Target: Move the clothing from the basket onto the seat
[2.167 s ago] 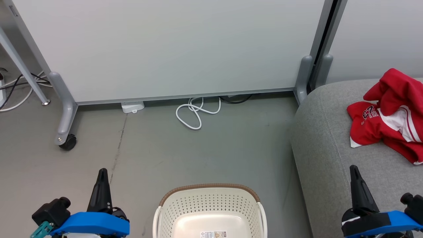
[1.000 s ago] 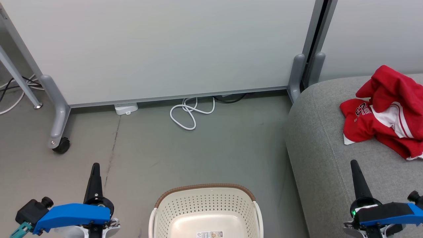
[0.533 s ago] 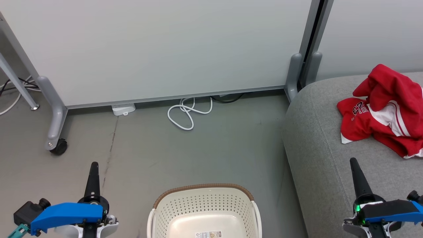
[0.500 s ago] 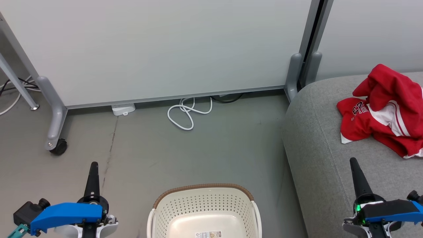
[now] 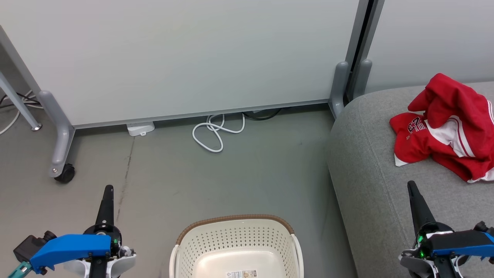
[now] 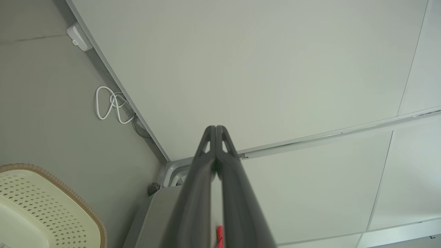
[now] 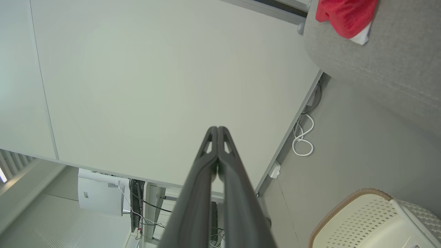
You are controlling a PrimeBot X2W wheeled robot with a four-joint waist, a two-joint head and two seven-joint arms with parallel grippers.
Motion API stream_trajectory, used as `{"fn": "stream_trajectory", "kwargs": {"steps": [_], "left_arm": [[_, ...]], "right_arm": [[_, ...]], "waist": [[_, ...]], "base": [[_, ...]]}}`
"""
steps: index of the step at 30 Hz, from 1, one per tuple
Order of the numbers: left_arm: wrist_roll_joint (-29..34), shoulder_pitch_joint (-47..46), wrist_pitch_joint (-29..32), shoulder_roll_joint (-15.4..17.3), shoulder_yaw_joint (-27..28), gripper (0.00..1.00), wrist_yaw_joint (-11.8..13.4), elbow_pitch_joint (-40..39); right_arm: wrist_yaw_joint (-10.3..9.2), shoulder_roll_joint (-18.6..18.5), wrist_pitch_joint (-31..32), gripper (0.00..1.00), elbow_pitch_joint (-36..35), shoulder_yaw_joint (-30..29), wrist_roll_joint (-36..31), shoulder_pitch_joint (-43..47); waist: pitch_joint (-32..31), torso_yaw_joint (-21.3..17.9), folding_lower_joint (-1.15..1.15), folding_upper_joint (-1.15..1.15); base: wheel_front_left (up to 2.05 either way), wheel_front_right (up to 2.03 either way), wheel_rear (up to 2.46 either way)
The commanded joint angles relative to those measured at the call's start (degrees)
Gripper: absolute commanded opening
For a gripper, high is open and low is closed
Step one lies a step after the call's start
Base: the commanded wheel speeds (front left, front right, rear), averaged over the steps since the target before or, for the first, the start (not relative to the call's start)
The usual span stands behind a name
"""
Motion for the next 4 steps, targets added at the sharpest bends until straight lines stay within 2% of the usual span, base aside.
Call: {"fn": "stream_trajectory", "kwargs": {"steps": [1,4], "left_arm": [[-1.4,-1.0,0.4,0.0,0.4,0.00,-0.3,-0.5],[-2.8,-1.1,0.7,0.0,0.6,0.00,-0.4,-0.5]], "right_arm": [[0.04,-0.4,0.3,0.00,-0.1,-0.2,1.4,-1.0],[0.04,-0.4,0.7,0.00,0.0,-0.3,2.8,-1.2]], "waist": [[0.0,-0.1,0.00,0.00],[0.0,-0.2,0.00,0.00]], "base": [[0.00,0.00,0.00],[0.00,0.00,0.00]]}}
